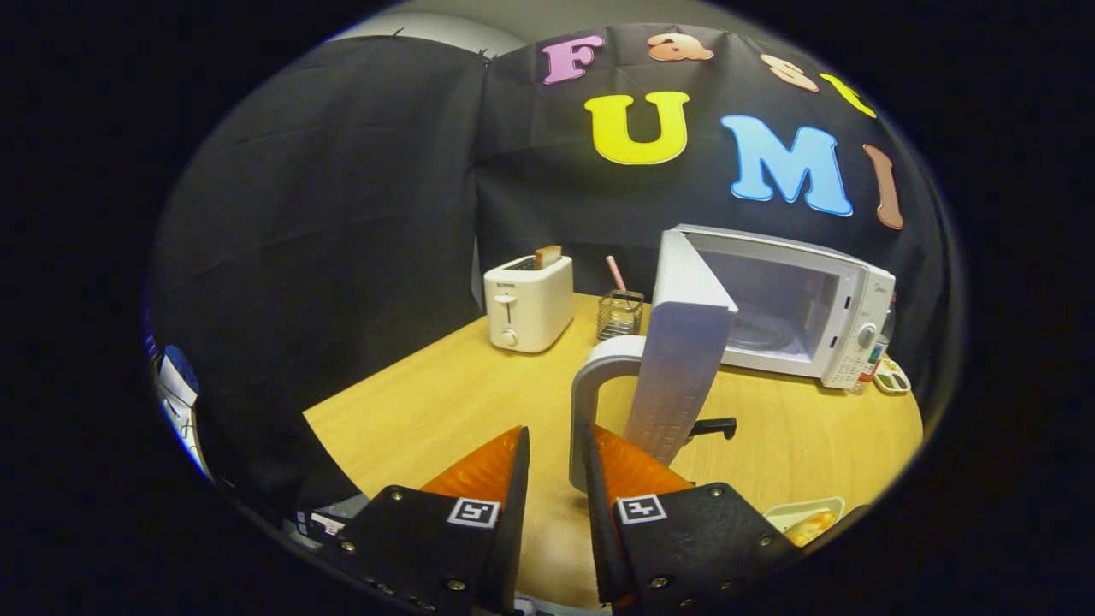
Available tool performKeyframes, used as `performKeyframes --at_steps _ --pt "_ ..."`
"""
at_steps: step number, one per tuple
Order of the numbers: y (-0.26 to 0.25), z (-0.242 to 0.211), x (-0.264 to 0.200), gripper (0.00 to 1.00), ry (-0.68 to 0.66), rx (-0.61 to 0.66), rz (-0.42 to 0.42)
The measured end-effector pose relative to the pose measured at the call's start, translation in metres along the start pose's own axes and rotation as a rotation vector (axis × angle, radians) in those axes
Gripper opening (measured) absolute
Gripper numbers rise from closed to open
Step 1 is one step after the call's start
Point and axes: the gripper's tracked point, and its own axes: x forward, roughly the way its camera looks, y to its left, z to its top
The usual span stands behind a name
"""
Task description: Open the microwave, put the food inside, and close the microwave door.
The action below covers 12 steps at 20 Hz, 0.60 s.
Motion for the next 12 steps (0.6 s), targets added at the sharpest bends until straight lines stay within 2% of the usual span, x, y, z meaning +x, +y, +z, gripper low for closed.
performKeyframes --at_steps 3,4,6,8,9,12 --pt "0.012 0.026 -0.022 0.39 -0.069 -0.014 0.105" --pt "0.014 0.034 -0.031 0.45 -0.091 -0.024 0.130" --pt "0.009 0.053 -0.051 0.62 -0.140 -0.041 0.157" --pt "-0.002 0.066 -0.070 0.89 -0.182 -0.053 0.155" --pt "-0.011 0.070 -0.079 0.92 -0.200 -0.058 0.142" --pt "-0.046 0.078 -0.099 0.93 -0.233 -0.081 0.085"
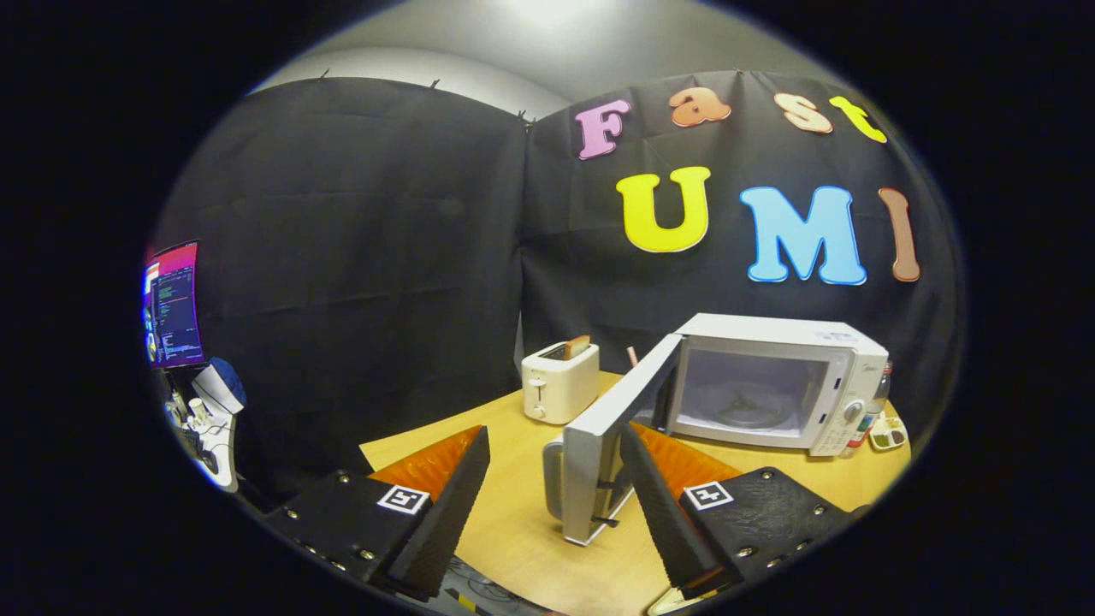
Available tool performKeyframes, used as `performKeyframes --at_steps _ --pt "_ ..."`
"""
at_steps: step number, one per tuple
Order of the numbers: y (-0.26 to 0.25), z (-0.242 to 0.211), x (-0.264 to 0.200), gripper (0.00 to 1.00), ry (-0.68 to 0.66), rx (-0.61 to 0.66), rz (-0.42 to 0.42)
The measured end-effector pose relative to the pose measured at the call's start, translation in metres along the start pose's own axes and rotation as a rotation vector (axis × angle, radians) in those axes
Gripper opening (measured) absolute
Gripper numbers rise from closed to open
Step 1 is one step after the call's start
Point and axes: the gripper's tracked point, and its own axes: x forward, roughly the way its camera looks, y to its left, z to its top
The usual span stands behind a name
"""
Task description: Open the microwave, put the food inside, and close the microwave door.
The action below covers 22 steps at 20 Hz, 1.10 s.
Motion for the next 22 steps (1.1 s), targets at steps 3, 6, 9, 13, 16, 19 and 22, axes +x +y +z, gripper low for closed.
performKeyframes --at_steps 3,6,9,13,16,19,22 --pt "-0.039 -0.012 -0.018 0.97 0.011 -0.019 -0.067" --pt "-0.079 -0.029 -0.035 0.97 0.041 0.015 -0.142" --pt "-0.114 -0.048 -0.050 0.97 0.071 0.051 -0.221" --pt "-0.155 -0.082 -0.066 0.97 0.134 0.062 -0.303" --pt "-0.175 -0.109 -0.075 0.97 0.189 0.086 -0.339" --pt "-0.186 -0.138 -0.079 0.97 0.250 0.117 -0.354" --pt "-0.185 -0.170 -0.084 0.97 0.316 0.137 -0.352"
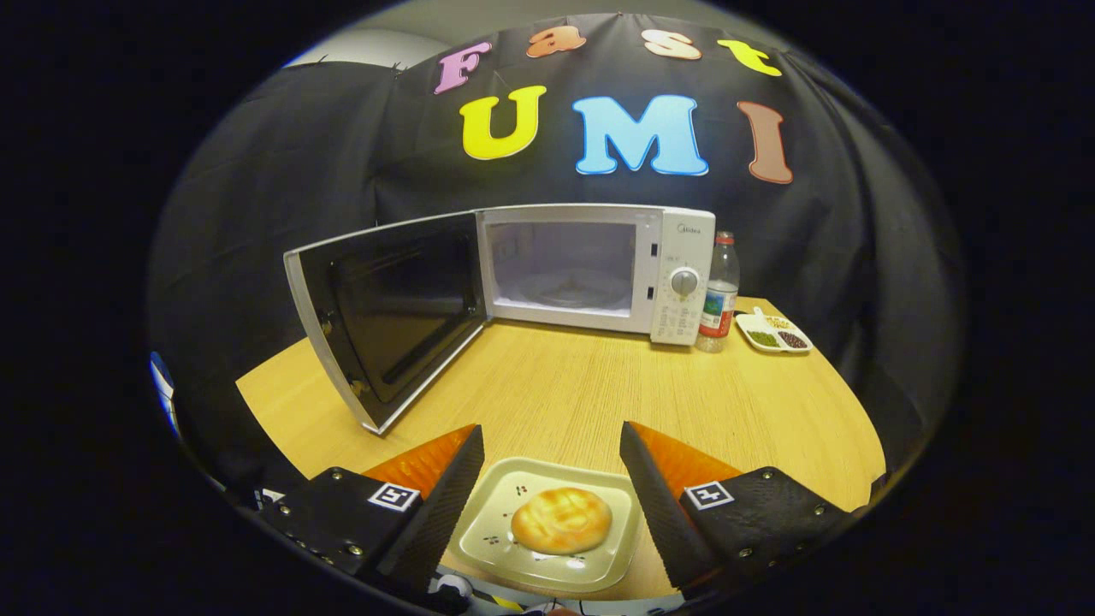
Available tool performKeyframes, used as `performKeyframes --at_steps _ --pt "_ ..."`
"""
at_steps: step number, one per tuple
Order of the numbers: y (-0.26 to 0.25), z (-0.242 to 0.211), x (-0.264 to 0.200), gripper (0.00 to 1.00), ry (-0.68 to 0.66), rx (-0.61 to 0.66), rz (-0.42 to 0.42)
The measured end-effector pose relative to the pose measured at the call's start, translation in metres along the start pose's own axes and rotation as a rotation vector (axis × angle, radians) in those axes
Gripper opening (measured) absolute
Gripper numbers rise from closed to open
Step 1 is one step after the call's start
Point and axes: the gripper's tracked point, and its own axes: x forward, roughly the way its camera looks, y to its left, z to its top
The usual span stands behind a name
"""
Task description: Open the microwave, put the food inside, and close the microwave door.
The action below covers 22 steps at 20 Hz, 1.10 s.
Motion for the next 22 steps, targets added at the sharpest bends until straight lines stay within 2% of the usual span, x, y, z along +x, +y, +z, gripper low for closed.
performKeyframes --at_steps 7,15,19,22 --pt "-0.007 -0.063 0.011 0.97 0.156 0.032 0.002" --pt "-0.004 -0.089 0.019 0.99 0.242 0.060 0.003" --pt "-0.002 -0.089 0.022 0.88 0.256 0.069 0.008" --pt "0.000 -0.086 0.021 0.65 0.266 0.055 0.007"
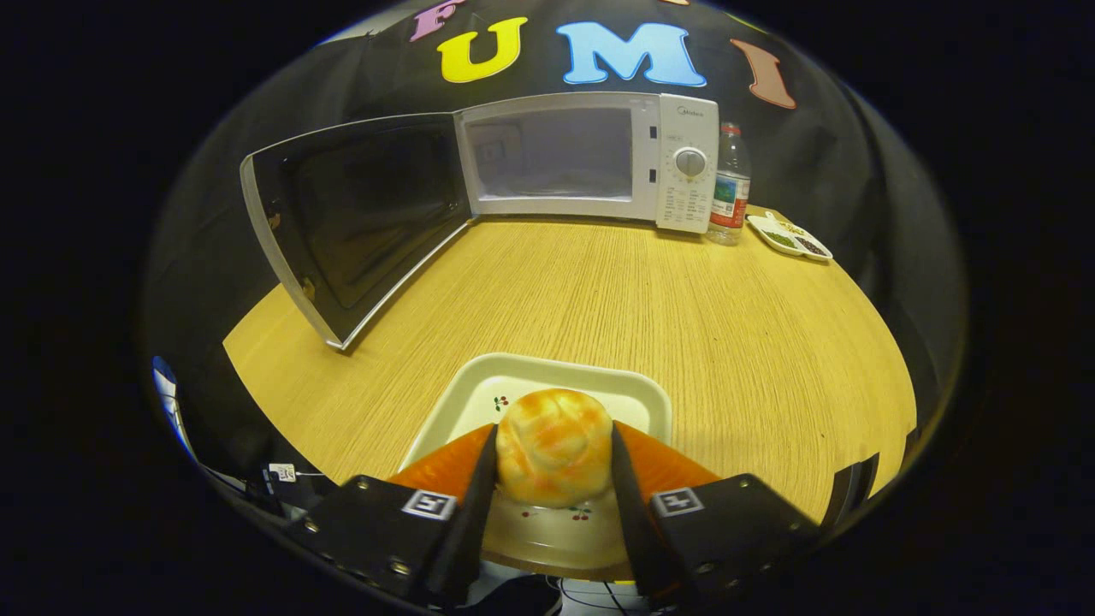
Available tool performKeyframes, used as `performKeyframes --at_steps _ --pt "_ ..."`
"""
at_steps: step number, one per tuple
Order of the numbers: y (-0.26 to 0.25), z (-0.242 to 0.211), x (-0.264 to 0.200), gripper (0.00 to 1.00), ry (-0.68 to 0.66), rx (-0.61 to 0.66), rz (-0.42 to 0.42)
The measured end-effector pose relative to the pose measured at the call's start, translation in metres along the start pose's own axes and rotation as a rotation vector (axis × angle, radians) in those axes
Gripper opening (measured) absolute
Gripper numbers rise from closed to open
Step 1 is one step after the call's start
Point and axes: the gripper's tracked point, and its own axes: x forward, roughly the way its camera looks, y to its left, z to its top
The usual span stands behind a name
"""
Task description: Open the microwave, put the food inside, and close the microwave door.
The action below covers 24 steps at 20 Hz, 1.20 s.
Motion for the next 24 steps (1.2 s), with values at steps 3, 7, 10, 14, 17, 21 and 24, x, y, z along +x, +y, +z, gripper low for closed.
performKeyframes --at_steps 3,7,10,14,17,21,24 --pt "0.004 0.004 0.001 0.57 0.001 0.048 0.015" --pt "0.002 0.049 -0.004 0.56 -0.095 0.090 -0.011" --pt "-0.003 0.088 0.001 0.56 -0.166 0.109 -0.052" --pt "0.004 0.137 0.012 0.56 -0.257 0.156 -0.060" --pt "0.011 0.171 0.023 0.56 -0.326 0.203 -0.055" --pt "0.019 0.213 0.042 0.56 -0.397 0.267 -0.047" --pt "0.021 0.238 0.063 0.56 -0.435 0.339 -0.047"
